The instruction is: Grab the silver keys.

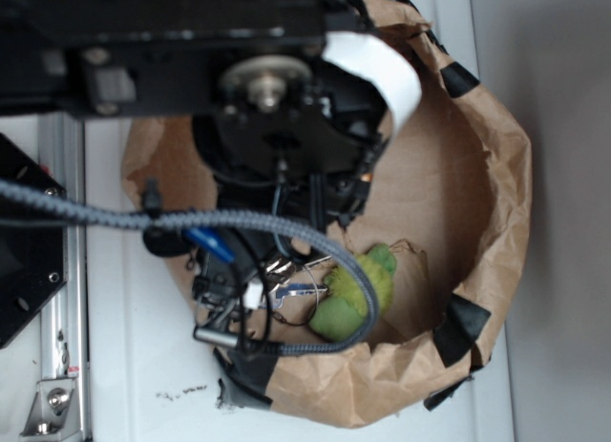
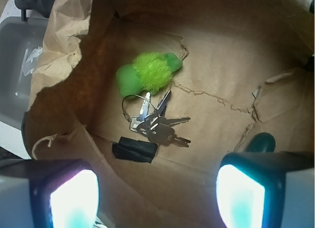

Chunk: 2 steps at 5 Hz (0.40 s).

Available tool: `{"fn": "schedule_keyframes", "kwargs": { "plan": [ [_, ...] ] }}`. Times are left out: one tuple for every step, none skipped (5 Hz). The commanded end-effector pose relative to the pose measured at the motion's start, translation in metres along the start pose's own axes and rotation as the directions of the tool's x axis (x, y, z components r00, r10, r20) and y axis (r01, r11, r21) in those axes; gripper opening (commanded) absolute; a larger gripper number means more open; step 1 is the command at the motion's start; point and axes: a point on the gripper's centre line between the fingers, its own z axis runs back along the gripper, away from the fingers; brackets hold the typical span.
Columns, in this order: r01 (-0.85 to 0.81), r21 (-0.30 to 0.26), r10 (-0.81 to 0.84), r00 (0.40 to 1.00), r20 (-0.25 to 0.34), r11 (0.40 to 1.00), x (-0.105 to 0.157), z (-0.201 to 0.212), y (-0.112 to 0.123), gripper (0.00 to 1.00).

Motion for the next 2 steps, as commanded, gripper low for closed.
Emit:
{"fn": "schedule_keyframes", "kwargs": {
  "plan": [
    [-0.013, 0.016, 0.012, 0.999, 0.052, 1.0, 0.005, 0.013, 0.002, 1.0],
    [0.071, 0.031, -0.075, 0.989, 0.13, 0.997, 0.032, -0.009, 0.021, 1.0]
  ]
}}
